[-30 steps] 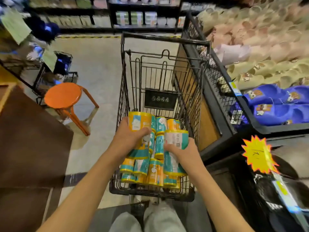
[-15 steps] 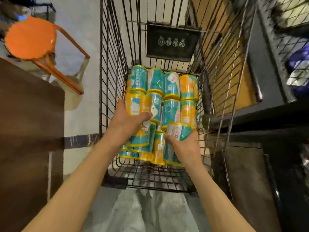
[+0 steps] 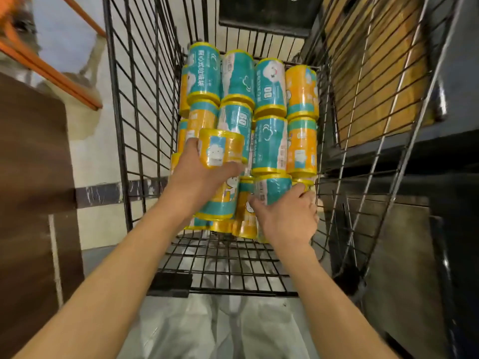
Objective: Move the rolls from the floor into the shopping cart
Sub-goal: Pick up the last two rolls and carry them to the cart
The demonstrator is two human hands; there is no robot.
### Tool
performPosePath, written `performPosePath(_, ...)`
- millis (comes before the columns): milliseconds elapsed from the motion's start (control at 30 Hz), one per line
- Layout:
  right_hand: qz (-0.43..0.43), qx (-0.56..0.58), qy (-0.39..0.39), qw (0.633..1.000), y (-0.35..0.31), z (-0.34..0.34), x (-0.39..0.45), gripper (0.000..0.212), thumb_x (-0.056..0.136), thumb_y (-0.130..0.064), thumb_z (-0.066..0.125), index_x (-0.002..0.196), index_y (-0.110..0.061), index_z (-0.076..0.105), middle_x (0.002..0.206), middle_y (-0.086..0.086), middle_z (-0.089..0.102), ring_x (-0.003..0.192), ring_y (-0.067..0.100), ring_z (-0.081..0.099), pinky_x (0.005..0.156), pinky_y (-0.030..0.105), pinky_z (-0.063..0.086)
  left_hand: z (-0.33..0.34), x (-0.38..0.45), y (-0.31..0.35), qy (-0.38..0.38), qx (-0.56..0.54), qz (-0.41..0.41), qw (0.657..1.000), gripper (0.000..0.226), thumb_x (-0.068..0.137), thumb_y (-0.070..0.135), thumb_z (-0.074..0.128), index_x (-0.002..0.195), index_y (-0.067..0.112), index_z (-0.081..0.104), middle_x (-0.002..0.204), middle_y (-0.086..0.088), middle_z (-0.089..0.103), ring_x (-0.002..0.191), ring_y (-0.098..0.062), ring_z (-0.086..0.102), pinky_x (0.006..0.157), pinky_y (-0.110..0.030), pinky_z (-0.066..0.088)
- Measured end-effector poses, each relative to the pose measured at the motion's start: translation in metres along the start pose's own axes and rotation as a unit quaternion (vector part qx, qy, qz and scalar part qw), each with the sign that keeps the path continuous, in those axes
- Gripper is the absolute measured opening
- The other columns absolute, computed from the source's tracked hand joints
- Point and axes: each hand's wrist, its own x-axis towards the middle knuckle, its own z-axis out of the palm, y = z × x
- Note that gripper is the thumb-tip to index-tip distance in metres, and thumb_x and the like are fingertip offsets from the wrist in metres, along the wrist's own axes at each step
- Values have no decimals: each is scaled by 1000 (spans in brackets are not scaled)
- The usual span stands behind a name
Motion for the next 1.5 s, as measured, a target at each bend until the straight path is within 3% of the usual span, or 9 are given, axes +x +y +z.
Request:
performPosePath(367,21,-35,60,997,-14,21,-9,91,82,-81,49,134,-7,39,136,16,47,131,39,44,104,53,40,0,18,-8,-37,-13,3,999,71,68,33,87,129,27,52,110,8,75,100,-14,73,90,-48,58)
performPosePath(533,5,1,46,999,-12,16,-7,96,91,-80,27,159,-14,15,155,18,32,140,41,34,110,57,31,-4,22,-12,-11,-7,-2,1000,83,57,50,88,128,28,51,111,10,74,100,-13,73,89,-47,59)
performPosePath(767,-69,94,112,987,-6,-10,2,69,94,-56,58,145,-12,43,136,15,50,124,37,49,102,53,39,-4,36,-8,32,35,6,999,69,72,43,87,127,27,48,110,12,70,97,-8,70,89,-40,59)
performPosePath(933,-86,239,119,960,-15,-37,19,49,96,-45,62,134,-20,47,124,1,53,111,23,58,92,49,53,14,50,4,25,43,21,999,67,71,50,87,124,27,53,106,14,72,95,-6,71,86,-38,59)
performPosePath(1067,-85,314,133,936,-16,-65,30,36,96,-37,64,127,-21,52,119,-1,56,106,16,59,90,46,54,49,74,36,23,88,52,994,65,72,56,83,121,28,49,100,19,63,88,3,62,71,-24,51)
performPosePath(1167,-96,319,142,932,-13,-87,38,33,96,-34,65,124,-20,54,116,-2,58,102,13,60,88,43,53,78,97,58,13,113,88,990,91,67,66,80,134,17,45,121,7,64,109,-13,63,92,-37,54)
performPosePath(1267,-103,323,153,928,-6,-106,42,29,95,-33,66,120,-21,55,112,-2,61,98,14,61,85,44,53,108,115,77,4,137,100,986,113,71,66,78,152,6,28,151,-9,47,138,-28,45,114,-42,39)
performPosePath(1400,-103,353,163,915,5,-123,41,25,93,-25,67,116,-23,57,107,-3,62,96,16,62,84,43,52,142,136,89,-10,155,99,983,118,68,69,77,154,8,26,152,-7,47,139,-27,45,114,-41,39)
performPosePath(1500,-113,373,176,904,11,-131,42,26,92,-24,64,117,-21,58,107,-3,61,98,18,62,84,42,52,164,150,99,-17,190,80,978,105,73,66,77,145,3,33,138,-9,56,126,-27,54,106,-38,45)
